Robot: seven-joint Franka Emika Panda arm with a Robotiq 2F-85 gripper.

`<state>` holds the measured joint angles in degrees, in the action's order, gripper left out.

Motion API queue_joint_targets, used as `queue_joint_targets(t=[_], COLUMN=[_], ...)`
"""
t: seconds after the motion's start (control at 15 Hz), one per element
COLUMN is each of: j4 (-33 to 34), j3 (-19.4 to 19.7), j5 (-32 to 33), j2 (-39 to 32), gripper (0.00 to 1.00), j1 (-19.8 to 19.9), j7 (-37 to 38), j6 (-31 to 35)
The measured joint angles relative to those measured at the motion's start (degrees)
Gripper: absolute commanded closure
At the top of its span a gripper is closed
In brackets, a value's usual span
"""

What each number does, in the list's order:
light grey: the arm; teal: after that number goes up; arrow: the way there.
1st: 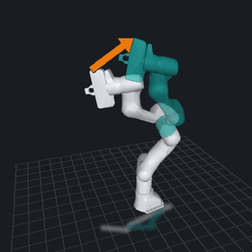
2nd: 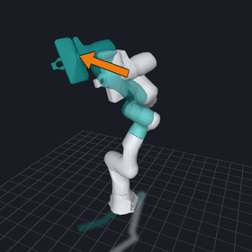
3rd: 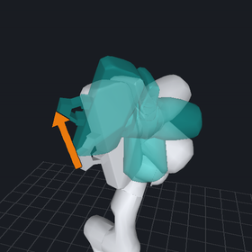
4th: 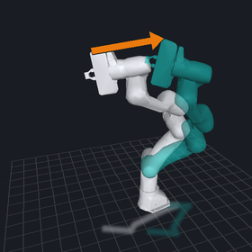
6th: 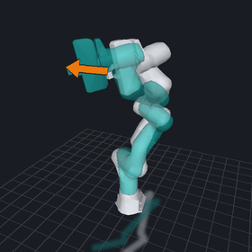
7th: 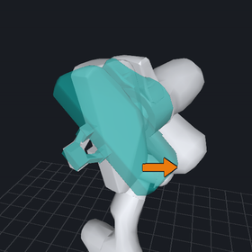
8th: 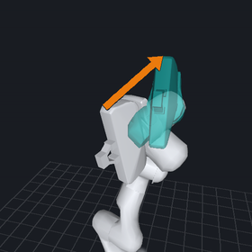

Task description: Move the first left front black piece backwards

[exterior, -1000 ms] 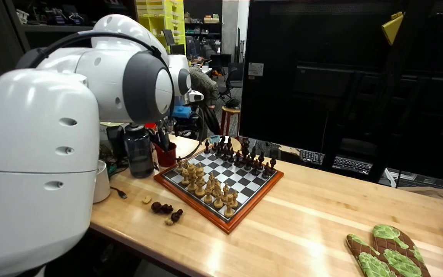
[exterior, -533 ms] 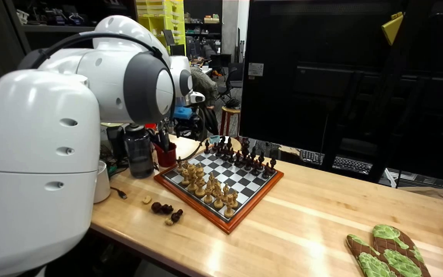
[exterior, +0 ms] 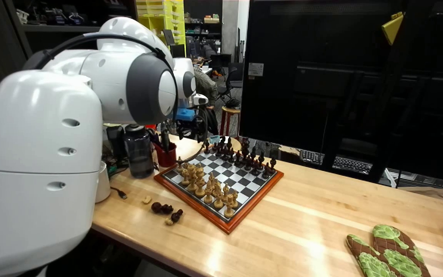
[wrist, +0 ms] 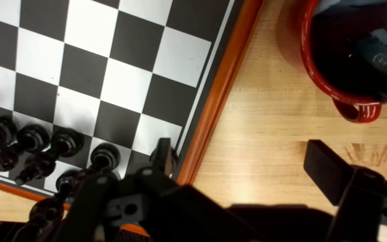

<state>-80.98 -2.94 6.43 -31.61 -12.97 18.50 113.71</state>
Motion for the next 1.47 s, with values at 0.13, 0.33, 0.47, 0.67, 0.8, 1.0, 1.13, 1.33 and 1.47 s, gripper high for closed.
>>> queue_joint_targets(t=[0.13, 0.33, 0.47, 0.67, 0.8, 1.0, 1.13, 1.33, 1.47], j4=[0.01, 0.03, 0.08, 0.26, 0.62, 1.29, 1.72, 2.39, 2.91], j3=[0.0, 0.01, 0.01, 0.01, 0.01, 0.01, 0.07, 0.41, 0.73], j5=[-0.45, -1.15, -1.19, -1.16, -1.12, -0.97, -0.79, -0.52, -0.38], j2=[-0.26, -0.71, -0.89, -0.94, -0.94, -0.94, -0.94, -1.04, -1.17], gripper=[0.0, 0.0, 0.0, 0.0, 0.0, 0.0, 0.0, 0.0, 0.0], j1=[0.31, 0.73, 0.85, 0.83, 0.8, 0.78, 0.78, 0.79, 0.82], j7=[-0.02, -0.06, -0.06, -0.06, -0.06, -0.11, -0.13, -0.15, -0.16], j6=[-0.29, -0.56, -0.6, -0.66, -1.0, -1.7, -1.84, -2.15, -2.4])
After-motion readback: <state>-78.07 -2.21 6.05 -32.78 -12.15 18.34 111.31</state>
